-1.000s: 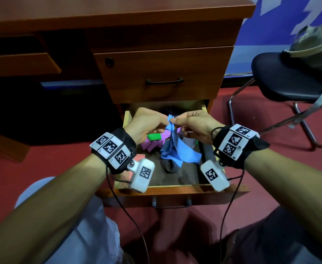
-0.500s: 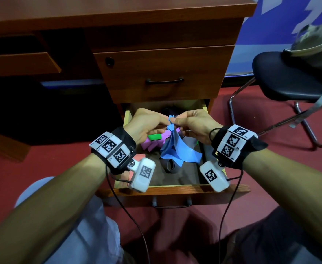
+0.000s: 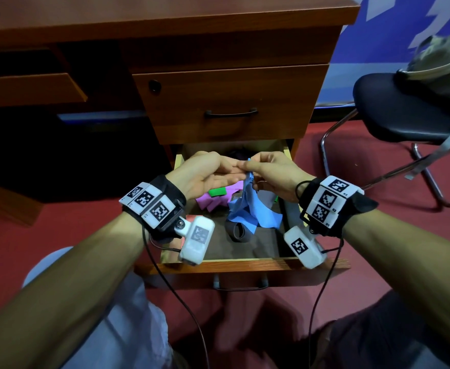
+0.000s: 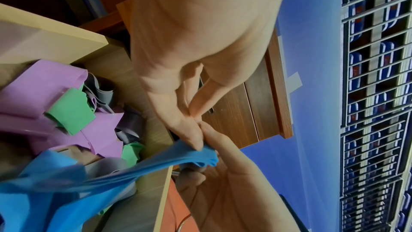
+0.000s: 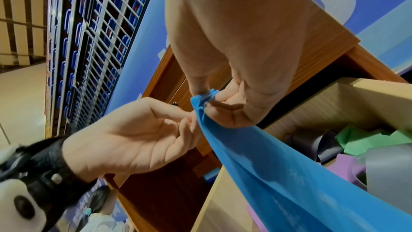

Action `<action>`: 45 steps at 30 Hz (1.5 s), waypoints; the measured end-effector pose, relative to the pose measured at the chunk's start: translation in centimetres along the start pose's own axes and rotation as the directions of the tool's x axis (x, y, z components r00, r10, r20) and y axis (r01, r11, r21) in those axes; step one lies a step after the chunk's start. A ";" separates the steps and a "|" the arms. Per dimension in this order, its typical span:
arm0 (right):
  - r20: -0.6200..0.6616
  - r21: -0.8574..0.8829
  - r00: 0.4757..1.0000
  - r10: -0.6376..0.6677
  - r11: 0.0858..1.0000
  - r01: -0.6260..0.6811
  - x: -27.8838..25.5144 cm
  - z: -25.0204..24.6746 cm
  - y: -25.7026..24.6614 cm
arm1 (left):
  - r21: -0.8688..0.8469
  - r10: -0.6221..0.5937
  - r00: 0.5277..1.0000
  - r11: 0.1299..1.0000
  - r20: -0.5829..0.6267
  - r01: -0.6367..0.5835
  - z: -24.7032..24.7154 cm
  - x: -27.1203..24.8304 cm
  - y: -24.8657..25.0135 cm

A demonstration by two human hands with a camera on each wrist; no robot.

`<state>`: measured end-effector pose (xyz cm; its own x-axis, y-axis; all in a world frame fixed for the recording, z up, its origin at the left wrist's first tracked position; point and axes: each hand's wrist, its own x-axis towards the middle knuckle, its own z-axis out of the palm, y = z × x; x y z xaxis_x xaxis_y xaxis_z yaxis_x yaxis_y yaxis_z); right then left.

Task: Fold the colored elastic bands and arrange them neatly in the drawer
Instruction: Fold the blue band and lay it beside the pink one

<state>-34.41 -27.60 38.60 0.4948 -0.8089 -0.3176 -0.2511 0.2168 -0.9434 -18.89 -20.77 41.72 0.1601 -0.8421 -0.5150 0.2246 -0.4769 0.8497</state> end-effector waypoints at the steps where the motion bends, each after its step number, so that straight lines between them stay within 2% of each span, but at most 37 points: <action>1: 0.015 0.024 1.000 -0.007 1.000 0.007 0.0 -0.2 -0.4 | -0.031 0.001 1.000 1.000 0.007 -0.001 -0.1 0.0 0.2; 3: 0.024 0.075 0.999 -0.029 0.997 0.027 -0.2 -0.4 -1.5 | -0.047 0.061 0.998 0.997 -0.001 -0.061 0.0 -0.2 0.8; 5: 0.006 0.118 0.999 -0.053 0.992 0.052 -0.4 -0.4 -2.5 | 0.049 0.200 0.980 0.978 0.015 -0.200 0.4 -0.2 1.1; 7: -0.027 0.155 0.997 -0.078 0.985 0.081 -0.6 -0.2 -3.6 | 0.183 0.324 0.941 0.924 0.097 -0.337 0.5 -0.3 1.0; 10: -0.053 0.227 0.989 -0.137 0.963 0.146 -1.3 -0.2 -5.4 | 0.412 0.425 0.873 0.770 0.239 -0.488 0.6 -0.7 0.4; 12: -0.019 0.301 0.987 -0.161 0.940 0.160 -1.9 -0.1 -6.7 | 0.430 0.481 0.823 0.702 0.301 -0.567 1.1 -1.1 -0.1; 13: -0.003 0.337 0.987 -0.162 0.929 0.153 -2.3 -0.1 -7.4 | 0.401 0.510 0.807 0.700 0.298 -0.590 1.4 -1.1 -0.3; 16: 0.004 0.440 0.990 -0.141 0.889 0.125 -3.3 0.0 -8.6 | 0.297 0.558 0.806 0.750 0.196 -0.591 1.8 -0.9 -0.5; 18: 0.002 0.512 0.992 -0.129 0.852 0.110 -3.7 0.1 -9.2 | 0.310 0.562 0.813 0.754 0.153 -0.579 1.7 -0.7 -0.5; 23: -0.054 0.647 0.990 -0.132 0.750 0.135 -4.4 -0.1 -9.7 | 0.409 0.541 0.826 0.726 0.157 -0.554 1.2 -0.5 -0.6; 27: -0.061 0.683 0.989 -0.133 0.717 0.138 -4.7 -0.3 -9.6 | 0.425 0.510 0.841 0.730 0.183 -0.535 1.1 -0.3 -1.1; 30: -0.002 0.616 0.988 -0.152 0.779 0.121 -4.4 -0.4 -9.4 | 0.418 0.484 0.851 0.742 0.206 -0.524 1.1 -0.2 -1.6; 32: 0.078 0.446 0.981 -0.177 0.887 0.125 -4.1 -0.4 -9.2 | 0.376 0.517 0.830 0.741 0.208 -0.556 1.3 -0.2 -2.0; 34: 0.131 0.270 0.966 -0.225 0.945 0.183 -4.0 -0.1 -8.9 | 0.287 0.559 0.808 0.755 0.186 -0.589 1.7 -0.3 -2.1; 36: 0.124 0.233 0.957 -0.264 0.945 0.230 -4.0 0.2 -8.7 | 0.209 0.603 0.780 0.752 0.168 -0.626 2.0 -0.2 -2.0; 38: 0.093 0.231 0.953 -0.287 0.938 0.260 -4.1 0.2 -8.7 | 0.191 0.665 0.734 0.710 0.136 -0.678 2.3 -0.2 -1.9; 42: 0.007 0.137 0.946 -0.325 0.937 0.321 -4.1 -0.1 -8.8 | 0.296 0.795 0.604 0.565 0.054 -0.771 2.4 -0.4 -1.6; 45: -0.028 0.004 0.919 -0.393 0.920 0.393 -3.9 -0.3 -8.6 | 0.372 0.823 0.567 0.515 0.038 -0.772 2.4 -0.5 -1.6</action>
<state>-34.43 -26.48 48.03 0.5305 -0.8438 0.0810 -0.0334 -0.1163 -0.9927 -21.64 -20.19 40.90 0.2393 -0.8796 0.4111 -0.3652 0.3107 0.8775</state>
